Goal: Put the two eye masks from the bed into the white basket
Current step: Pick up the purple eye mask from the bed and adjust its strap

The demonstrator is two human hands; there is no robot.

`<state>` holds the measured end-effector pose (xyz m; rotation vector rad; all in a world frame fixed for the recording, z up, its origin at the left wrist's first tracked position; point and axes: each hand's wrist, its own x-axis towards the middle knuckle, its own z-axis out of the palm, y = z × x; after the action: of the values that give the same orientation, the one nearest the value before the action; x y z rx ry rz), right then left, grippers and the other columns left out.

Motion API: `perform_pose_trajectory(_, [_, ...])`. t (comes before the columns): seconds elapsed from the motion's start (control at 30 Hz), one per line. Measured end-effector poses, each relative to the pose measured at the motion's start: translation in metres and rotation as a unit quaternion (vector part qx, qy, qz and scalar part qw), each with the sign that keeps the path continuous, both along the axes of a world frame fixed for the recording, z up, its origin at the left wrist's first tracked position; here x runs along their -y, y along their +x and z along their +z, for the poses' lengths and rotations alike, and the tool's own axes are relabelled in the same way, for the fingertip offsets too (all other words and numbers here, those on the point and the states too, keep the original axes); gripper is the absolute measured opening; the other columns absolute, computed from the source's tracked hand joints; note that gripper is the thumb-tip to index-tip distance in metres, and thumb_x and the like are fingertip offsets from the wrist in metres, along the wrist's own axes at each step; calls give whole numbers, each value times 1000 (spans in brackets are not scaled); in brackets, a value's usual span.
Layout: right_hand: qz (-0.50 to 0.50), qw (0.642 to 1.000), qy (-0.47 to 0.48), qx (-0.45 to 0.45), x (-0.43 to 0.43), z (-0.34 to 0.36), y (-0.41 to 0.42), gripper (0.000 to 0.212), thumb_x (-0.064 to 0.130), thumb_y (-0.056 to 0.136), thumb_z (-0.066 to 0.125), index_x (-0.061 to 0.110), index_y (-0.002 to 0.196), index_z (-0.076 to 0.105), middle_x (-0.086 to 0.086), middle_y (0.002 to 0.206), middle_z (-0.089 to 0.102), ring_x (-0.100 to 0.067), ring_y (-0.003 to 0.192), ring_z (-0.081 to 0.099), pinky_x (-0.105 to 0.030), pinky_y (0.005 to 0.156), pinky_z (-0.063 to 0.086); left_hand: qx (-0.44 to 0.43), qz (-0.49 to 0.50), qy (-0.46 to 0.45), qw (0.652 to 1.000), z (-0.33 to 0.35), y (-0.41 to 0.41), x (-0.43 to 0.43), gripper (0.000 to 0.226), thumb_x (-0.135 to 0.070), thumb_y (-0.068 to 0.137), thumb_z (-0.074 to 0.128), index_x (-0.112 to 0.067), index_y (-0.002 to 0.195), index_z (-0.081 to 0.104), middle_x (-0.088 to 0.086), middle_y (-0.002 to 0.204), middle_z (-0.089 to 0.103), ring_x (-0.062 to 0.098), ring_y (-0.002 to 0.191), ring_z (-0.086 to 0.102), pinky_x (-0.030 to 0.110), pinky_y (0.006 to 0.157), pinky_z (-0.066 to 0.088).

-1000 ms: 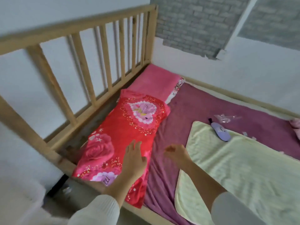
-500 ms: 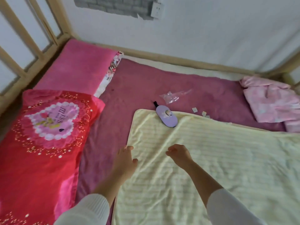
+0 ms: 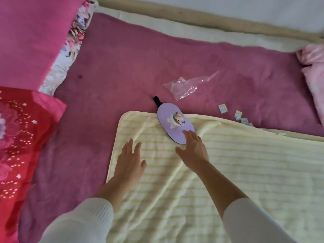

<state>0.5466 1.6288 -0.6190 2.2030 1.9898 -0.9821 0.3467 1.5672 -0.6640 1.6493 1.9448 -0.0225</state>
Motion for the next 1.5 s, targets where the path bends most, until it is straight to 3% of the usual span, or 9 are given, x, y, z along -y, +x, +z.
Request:
perform_pose_trajectory(0.33, [79, 990, 57, 98, -25, -66, -7, 63, 28, 95, 46, 20, 149, 15, -7, 158, 22, -30, 144, 21, -44, 113, 28, -20, -40, 29, 999, -65, -11, 13, 78, -50, 89, 48, -21, 151, 12, 13, 162, -2, 29, 149, 1, 43, 120, 15])
perform_pose_trajectory(0.53, [-50, 995, 62, -68, -41, -4, 1, 37, 13, 93, 37, 24, 121, 58, -8, 94, 70, -30, 84, 62, -32, 69, 45, 79, -8, -107, 991, -13, -20, -21, 72, -37, 90, 51, -20, 150, 15, 11, 162, 2, 29, 148, 5, 43, 117, 24])
perform_pose_trajectory(0.7, [-18, 991, 78, -110, -26, 84, 1, 32, 12, 85, 40, 31, 90, 65, 5, 61, 60, -7, 50, 51, -15, 41, 36, 166, 121, 131, 970, 77, -24, -30, 75, -32, 86, 56, -22, 148, 16, 7, 159, 14, 23, 145, 14, 38, 113, 22])
perform_pose_trajectory(0.87, [138, 978, 121, -94, 22, 182, -23, 35, 6, 83, 44, 27, 98, 68, 2, 87, 72, -19, 83, 63, -39, 77, 51, 153, -19, 194, 969, 178, -24, -5, 73, -43, 72, 55, -30, 141, 36, 1, 141, 48, 20, 132, 39, 38, 109, 31])
perform_pose_trajectory(1.0, [217, 948, 217, -82, 81, 239, -48, 27, 11, 88, 53, 21, 108, 68, 2, 95, 72, -21, 91, 61, -44, 85, 48, 158, -10, 192, 969, 238, -30, 36, 36, -24, 86, 53, -30, 119, 63, -7, 76, 70, 12, 66, 62, 25, 65, 48])
perform_pose_trajectory(1.13, [124, 938, 305, -109, 133, 278, -60, 34, -1, 80, 58, 14, 109, 67, -3, 110, 66, -24, 101, 58, -31, 86, 48, 312, 81, 203, 925, 289, -43, 86, 38, -3, 87, 50, -27, 110, 70, -6, 84, 67, 7, 71, 61, 8, 62, 44])
perform_pose_trajectory(1.27, [87, 944, 268, -170, 177, 309, -72, 43, -12, 74, 51, 11, 104, 71, -6, 105, 69, -20, 96, 64, 0, 76, 38, 567, 210, 76, 793, 336, -57, 140, 49, 2, 84, 44, -34, 96, 75, 4, 104, 71, 22, 90, 72, 29, 63, 59])
perform_pose_trajectory(1.4, [130, 933, 278, -190, 217, 333, -79, 48, -14, 71, 51, 16, 101, 73, -5, 102, 70, -14, 93, 63, -3, 78, 41, 676, 234, -17, 698, 363, -76, 182, 30, -11, 78, 49, -17, 89, 76, 8, 93, 73, 25, 82, 72, 35, 67, 60])
perform_pose_trajectory(1.5, [124, 931, 266, -217, 244, 344, -82, 46, -11, 74, 54, 19, 104, 71, 1, 99, 71, -7, 80, 62, -4, 70, 43, 632, 233, 13, 739, 375, -84, 211, 8, -13, 79, 65, -15, 87, 64, 10, 93, 66, 25, 79, 70, 38, 67, 61])
